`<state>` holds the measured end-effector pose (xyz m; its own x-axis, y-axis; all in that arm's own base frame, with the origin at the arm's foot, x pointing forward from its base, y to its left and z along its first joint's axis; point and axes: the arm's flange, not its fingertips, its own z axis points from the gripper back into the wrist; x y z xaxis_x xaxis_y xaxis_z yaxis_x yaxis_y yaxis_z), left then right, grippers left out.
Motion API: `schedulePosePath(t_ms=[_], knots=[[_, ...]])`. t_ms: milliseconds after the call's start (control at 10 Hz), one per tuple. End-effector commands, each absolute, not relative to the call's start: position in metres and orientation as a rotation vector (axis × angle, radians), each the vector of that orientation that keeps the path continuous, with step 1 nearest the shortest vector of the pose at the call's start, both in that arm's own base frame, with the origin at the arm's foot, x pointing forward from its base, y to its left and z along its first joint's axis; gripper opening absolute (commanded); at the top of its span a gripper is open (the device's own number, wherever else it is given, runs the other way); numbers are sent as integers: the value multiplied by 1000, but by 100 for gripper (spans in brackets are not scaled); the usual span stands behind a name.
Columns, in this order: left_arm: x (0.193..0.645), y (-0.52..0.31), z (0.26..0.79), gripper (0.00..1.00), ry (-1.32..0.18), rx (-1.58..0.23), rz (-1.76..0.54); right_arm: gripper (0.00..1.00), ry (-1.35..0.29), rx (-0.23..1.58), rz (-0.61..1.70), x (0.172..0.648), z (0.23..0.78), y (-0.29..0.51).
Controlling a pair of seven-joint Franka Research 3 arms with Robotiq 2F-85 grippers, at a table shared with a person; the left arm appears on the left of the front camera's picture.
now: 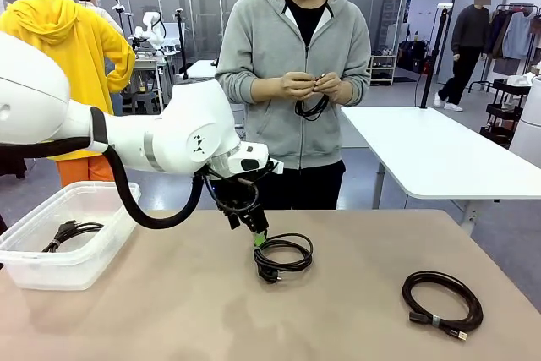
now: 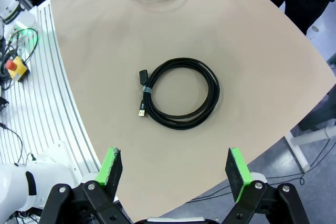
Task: Organize and store the cables.
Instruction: Place the Power Cable into the Organizing box.
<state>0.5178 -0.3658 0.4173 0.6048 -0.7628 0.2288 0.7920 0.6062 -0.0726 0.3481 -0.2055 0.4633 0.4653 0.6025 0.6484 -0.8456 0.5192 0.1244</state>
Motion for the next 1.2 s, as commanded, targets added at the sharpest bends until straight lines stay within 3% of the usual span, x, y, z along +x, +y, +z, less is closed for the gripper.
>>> schedulePosePath(t_ms=[0, 300, 600, 1100], knots=[[532, -382, 423, 100, -97, -148, -807, 100, -601, 459, 922, 348, 462, -202], [553, -402, 424, 100, -91, -126, -483, 100, -601, 459, 922, 348, 462, -202], [574, -425, 403, 100, -157, 109, -108, 100, -601, 459, 922, 348, 462, -202], [597, -417, 356, 100, -124, 59, 60, 100, -601, 459, 922, 348, 462, -202]])
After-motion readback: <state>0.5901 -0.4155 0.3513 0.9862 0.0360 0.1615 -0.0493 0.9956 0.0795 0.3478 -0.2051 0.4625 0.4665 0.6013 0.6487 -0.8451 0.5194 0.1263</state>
